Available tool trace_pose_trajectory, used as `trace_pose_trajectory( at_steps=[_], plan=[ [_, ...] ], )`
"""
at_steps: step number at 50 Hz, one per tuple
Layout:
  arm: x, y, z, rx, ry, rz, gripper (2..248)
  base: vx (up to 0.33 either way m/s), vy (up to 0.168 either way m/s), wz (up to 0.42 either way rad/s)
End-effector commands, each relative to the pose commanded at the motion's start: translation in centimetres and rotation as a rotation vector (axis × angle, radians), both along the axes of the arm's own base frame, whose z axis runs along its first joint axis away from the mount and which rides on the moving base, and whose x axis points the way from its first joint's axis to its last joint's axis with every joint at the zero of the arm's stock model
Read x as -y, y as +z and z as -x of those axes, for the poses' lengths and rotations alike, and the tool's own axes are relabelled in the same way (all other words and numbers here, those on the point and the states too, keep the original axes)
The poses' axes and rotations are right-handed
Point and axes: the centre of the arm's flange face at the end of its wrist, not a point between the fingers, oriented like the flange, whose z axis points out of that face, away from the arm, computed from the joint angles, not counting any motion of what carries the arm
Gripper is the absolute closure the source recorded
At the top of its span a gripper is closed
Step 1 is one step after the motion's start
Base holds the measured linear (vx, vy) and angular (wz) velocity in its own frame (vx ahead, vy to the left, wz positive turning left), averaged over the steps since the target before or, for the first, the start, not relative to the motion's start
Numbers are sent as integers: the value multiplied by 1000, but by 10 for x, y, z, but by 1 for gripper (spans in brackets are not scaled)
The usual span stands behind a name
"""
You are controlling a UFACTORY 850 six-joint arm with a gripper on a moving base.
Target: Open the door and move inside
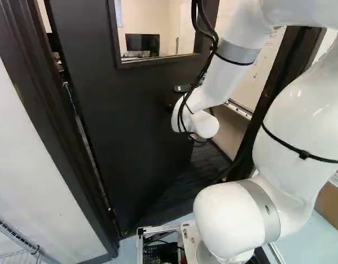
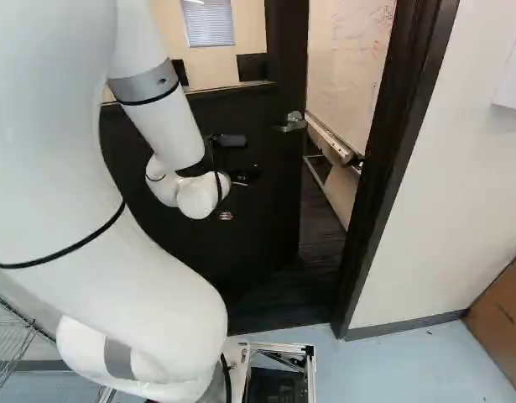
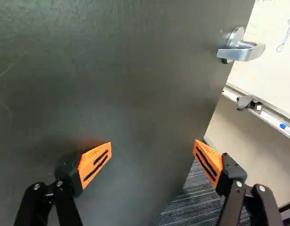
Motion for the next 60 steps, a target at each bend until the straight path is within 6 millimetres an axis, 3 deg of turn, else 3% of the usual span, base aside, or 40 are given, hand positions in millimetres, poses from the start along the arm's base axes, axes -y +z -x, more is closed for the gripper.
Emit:
trace_pose_trajectory(
  at_steps=[60],
  plan=[
    [-47,-2,-75,14,85,-5,3,0,0,0]
  ],
)
